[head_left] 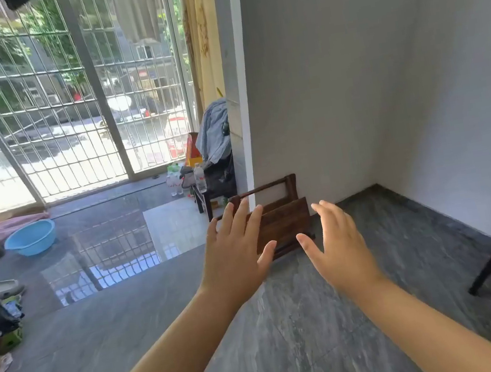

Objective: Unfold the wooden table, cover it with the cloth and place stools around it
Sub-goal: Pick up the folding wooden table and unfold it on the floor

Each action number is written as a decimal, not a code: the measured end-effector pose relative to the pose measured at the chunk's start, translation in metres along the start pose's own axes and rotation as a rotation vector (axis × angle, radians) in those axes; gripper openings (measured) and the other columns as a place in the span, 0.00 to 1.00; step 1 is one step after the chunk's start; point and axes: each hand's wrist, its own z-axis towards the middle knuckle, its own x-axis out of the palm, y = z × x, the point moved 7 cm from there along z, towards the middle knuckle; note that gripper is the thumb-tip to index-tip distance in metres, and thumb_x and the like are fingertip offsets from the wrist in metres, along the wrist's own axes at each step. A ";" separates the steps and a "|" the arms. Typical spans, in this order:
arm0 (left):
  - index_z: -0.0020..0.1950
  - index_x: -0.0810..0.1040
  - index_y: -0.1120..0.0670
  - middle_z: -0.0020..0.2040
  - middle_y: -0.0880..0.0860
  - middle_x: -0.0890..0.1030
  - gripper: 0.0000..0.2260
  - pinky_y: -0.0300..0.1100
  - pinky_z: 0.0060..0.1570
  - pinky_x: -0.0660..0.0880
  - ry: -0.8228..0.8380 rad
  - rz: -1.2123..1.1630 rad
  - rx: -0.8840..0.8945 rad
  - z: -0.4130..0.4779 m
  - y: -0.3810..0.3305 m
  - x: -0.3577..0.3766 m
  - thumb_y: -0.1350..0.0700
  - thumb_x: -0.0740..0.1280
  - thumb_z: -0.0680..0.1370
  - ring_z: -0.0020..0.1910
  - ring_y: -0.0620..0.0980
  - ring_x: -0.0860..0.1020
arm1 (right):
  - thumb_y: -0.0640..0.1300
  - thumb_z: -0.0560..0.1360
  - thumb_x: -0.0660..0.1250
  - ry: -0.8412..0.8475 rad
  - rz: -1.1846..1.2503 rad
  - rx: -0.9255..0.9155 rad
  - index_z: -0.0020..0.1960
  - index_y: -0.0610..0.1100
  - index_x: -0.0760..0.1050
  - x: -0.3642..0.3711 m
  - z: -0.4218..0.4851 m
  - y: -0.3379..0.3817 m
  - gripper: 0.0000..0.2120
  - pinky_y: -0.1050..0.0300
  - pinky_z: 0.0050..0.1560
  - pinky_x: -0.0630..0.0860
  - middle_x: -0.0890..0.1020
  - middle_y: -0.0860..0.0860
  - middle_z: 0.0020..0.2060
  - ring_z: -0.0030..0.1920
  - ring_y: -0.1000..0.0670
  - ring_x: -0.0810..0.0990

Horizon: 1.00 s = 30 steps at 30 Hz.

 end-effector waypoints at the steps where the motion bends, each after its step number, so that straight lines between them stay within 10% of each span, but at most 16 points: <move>1: 0.76 0.56 0.48 0.78 0.51 0.55 0.29 0.54 0.72 0.46 0.021 -0.004 -0.016 0.014 0.015 0.013 0.37 0.49 0.78 0.76 0.55 0.52 | 0.58 0.78 0.57 0.008 0.019 0.009 0.76 0.47 0.56 0.016 0.020 -0.002 0.30 0.51 0.73 0.58 0.59 0.50 0.76 0.76 0.50 0.55; 30: 0.77 0.53 0.49 0.77 0.53 0.56 0.30 0.57 0.73 0.51 0.288 0.036 -0.135 0.439 0.218 0.343 0.37 0.50 0.78 0.76 0.56 0.53 | 0.55 0.78 0.61 0.292 0.229 0.248 0.74 0.42 0.59 0.373 0.524 -0.171 0.30 0.51 0.69 0.63 0.64 0.46 0.73 0.73 0.45 0.61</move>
